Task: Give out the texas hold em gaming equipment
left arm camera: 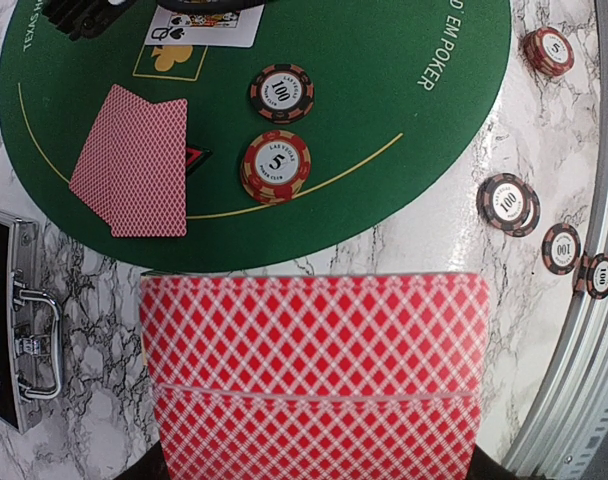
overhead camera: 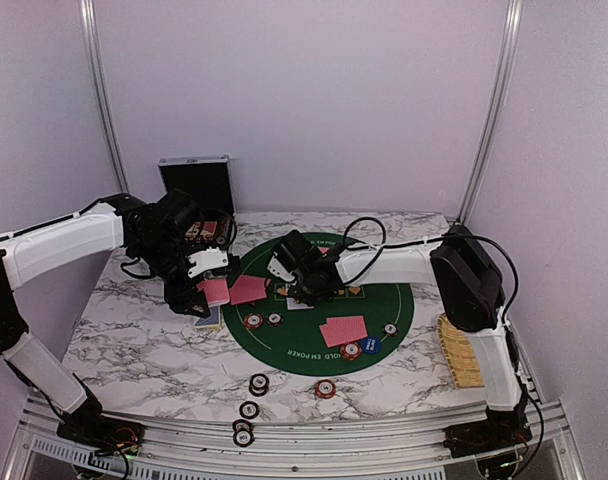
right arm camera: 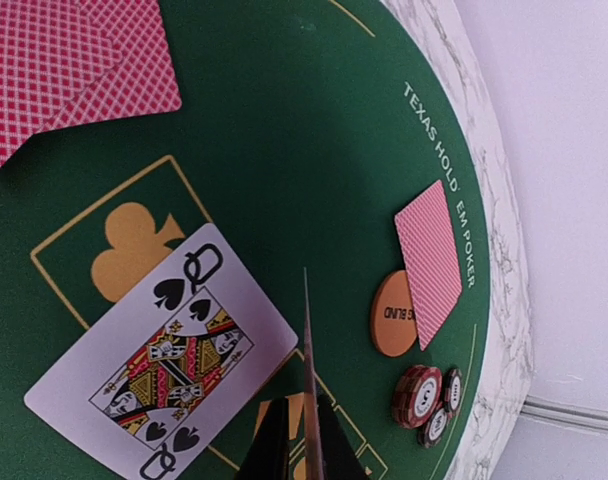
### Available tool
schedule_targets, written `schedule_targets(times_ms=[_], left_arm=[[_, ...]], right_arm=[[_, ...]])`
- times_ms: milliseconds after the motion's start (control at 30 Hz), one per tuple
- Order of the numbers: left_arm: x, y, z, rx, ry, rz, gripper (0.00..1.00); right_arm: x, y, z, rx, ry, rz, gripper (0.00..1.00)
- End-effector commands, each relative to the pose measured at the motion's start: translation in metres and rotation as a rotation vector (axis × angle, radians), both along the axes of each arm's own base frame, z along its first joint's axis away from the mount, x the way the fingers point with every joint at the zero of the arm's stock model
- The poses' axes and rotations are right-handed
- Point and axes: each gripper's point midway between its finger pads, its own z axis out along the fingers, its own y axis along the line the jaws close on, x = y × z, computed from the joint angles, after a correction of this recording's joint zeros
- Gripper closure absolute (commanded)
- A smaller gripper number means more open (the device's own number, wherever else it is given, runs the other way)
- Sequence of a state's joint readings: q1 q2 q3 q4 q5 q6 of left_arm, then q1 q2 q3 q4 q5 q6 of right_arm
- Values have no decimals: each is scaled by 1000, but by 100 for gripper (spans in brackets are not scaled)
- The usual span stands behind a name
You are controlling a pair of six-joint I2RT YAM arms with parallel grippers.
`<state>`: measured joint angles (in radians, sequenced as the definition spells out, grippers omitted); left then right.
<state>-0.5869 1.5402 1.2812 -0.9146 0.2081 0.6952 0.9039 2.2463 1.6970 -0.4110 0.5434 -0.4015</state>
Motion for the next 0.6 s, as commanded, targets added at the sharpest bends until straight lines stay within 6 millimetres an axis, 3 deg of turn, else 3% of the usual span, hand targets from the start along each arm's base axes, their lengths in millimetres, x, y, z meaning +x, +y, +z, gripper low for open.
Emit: schedule_targets(times_ms=[0, 133, 300, 567], left_arm=[[-2, 0, 9, -15, -10, -4, 100], [-1, -1, 10, -17, -10, -3, 100], [-1, -2, 10, -21, -8, -2, 100], [-1, -2, 11, -24, -7, -3, 100]], right_arm=[[-14, 10, -11, 11, 52, 41, 81], [-22, 12, -8, 37, 79, 48, 63], [-32, 14, 1, 88, 115, 59, 47], [-44, 16, 29, 216, 146, 51, 29]])
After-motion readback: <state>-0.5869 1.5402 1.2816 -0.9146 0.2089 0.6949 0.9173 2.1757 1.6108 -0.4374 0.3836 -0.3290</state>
